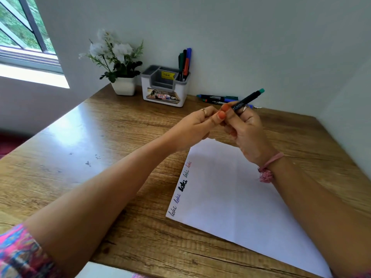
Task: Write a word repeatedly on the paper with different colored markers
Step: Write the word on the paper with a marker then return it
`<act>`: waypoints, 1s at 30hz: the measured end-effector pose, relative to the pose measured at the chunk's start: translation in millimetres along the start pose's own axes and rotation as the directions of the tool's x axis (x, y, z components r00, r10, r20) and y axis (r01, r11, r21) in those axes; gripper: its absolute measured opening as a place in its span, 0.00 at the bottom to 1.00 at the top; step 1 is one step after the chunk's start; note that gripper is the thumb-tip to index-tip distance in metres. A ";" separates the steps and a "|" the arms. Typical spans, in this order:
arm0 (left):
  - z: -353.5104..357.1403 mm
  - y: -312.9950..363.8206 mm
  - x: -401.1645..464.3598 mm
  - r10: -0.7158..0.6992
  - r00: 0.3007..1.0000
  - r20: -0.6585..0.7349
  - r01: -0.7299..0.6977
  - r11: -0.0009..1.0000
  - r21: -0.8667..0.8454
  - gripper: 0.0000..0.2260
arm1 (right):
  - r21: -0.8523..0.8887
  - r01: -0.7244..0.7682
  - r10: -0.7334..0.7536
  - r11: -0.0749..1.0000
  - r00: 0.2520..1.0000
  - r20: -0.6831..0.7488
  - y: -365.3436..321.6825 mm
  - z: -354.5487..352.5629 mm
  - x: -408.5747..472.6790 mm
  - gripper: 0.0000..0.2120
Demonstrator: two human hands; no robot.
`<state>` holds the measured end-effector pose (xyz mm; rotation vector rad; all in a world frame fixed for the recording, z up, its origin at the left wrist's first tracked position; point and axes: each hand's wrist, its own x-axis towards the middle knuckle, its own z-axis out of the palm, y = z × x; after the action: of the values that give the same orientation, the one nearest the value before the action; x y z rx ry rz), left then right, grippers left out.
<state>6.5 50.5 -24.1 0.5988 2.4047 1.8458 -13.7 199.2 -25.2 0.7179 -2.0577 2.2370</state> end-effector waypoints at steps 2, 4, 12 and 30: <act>-5.5 -0.2 -1.3 -0.056 0.998 0.036 0.055 0.997 0.047 0.19 | -0.007 0.004 -0.005 1.000 1.000 -0.016 2.7 -0.6 -0.5 0.10; -17.0 -2.3 -2.7 -0.121 0.991 0.059 0.114 0.988 0.101 0.28 | -0.008 0.018 -0.018 1.000 0.998 -0.055 3.1 -0.1 0.3 0.09; -54.6 -40.1 4.7 -0.062 0.988 -0.138 0.114 0.907 0.404 0.16 | 0.122 -0.084 0.075 0.989 0.994 0.075 3.1 -8.4 3.8 0.04; -60.3 -42.7 9.4 -0.132 0.965 0.228 -0.034 0.796 0.605 0.17 | -0.311 -0.102 0.246 0.945 0.848 0.470 10.2 9.1 -41.0 0.07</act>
<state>-30.0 -10.9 -45.2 0.7410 2.7587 0.8578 22.6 201.2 -48.6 1.2388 -2.7022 1.9159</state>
